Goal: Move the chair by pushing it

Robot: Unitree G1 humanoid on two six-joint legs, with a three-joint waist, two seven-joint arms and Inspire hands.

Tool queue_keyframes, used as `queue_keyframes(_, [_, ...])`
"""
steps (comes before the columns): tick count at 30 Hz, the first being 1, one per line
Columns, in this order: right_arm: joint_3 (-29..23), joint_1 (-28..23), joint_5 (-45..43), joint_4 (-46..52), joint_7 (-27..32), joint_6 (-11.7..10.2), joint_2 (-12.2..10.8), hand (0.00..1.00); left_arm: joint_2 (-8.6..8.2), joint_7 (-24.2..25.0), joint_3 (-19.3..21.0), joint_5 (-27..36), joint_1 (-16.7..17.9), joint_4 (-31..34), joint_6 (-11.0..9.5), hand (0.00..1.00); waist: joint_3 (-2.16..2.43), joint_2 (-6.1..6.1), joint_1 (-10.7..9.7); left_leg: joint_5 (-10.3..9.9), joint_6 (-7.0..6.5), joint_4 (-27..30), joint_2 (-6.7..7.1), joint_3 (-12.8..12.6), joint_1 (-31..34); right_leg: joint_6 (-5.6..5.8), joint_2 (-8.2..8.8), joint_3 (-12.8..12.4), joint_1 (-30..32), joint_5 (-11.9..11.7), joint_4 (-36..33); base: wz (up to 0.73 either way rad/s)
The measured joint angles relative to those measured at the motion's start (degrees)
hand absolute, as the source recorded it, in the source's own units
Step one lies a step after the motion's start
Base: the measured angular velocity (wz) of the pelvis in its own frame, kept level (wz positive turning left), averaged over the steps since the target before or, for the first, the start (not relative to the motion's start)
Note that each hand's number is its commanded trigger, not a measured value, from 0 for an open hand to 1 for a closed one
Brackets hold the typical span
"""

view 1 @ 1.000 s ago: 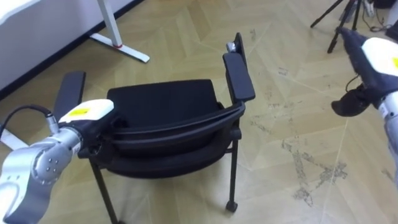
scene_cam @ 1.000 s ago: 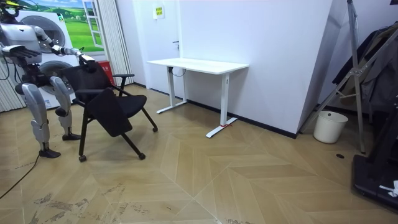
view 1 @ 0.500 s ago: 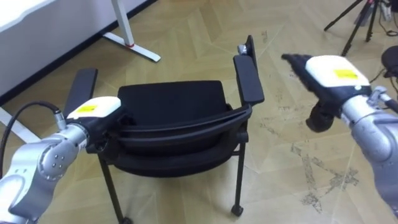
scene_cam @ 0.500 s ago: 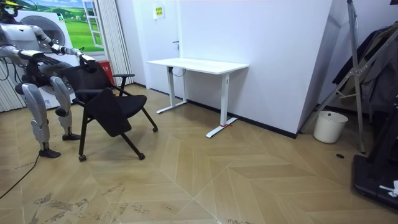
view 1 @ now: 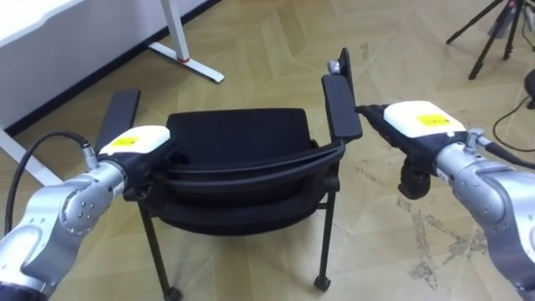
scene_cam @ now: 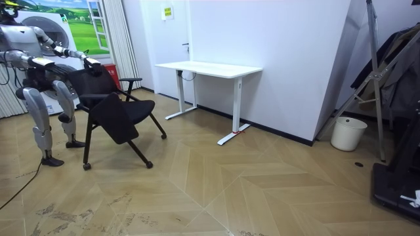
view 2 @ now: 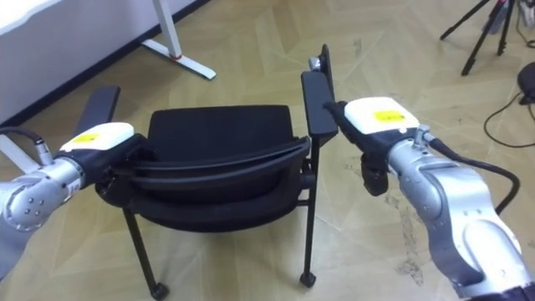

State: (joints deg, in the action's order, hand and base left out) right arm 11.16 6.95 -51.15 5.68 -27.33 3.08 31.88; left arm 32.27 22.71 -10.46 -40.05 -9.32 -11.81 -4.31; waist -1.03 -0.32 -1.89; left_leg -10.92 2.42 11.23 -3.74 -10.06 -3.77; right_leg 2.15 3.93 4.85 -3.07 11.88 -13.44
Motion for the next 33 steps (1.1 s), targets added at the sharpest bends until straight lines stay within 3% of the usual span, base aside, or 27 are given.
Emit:
queue_keyframes(7, [3.9,0.0,1.3,0.0,0.0,0.0,0.0,0.00,0.01,-1.2,-1.3,0.0,-0.5,0.0,-0.2,1.00,0.00,-0.01,0.7,0.0,0.00,-0.1,0.01,0.1,0.1,0.02,-0.03,0.1,-0.2,-0.1,0.7,0.00])
queue_keyframes(18, [8.2,1.1,1.2,0.0,-0.2,2.3,-3.5,0.00,-0.03,-1.8,-3.8,0.3,-1.9,-0.4,0.0,1.00,0.08,0.06,1.4,0.0,0.00,-0.1,0.06,1.6,0.2,0.02,0.06,1.7,-0.9,-0.1,0.8,0.06])
queue_keyframes(22, [10.1,2.9,1.3,0.0,-0.2,2.2,-3.7,0.00,-0.03,-2.1,-4.4,0.5,-2.8,-0.6,0.0,1.00,0.12,0.00,1.2,0.0,0.07,0.2,0.06,2.3,1.3,0.01,0.12,2.6,-0.2,-0.1,0.6,0.09])
queue_keyframes(33, [10.2,4.5,1.3,0.0,-1.3,1.7,-7.3,0.00,-0.04,-2.3,-5.0,0.5,-3.4,-0.7,0.0,1.00,0.29,-0.36,0.8,0.1,0.13,0.6,0.15,4.0,2.2,0.01,0.16,3.8,-0.1,-0.1,0.5,0.05])
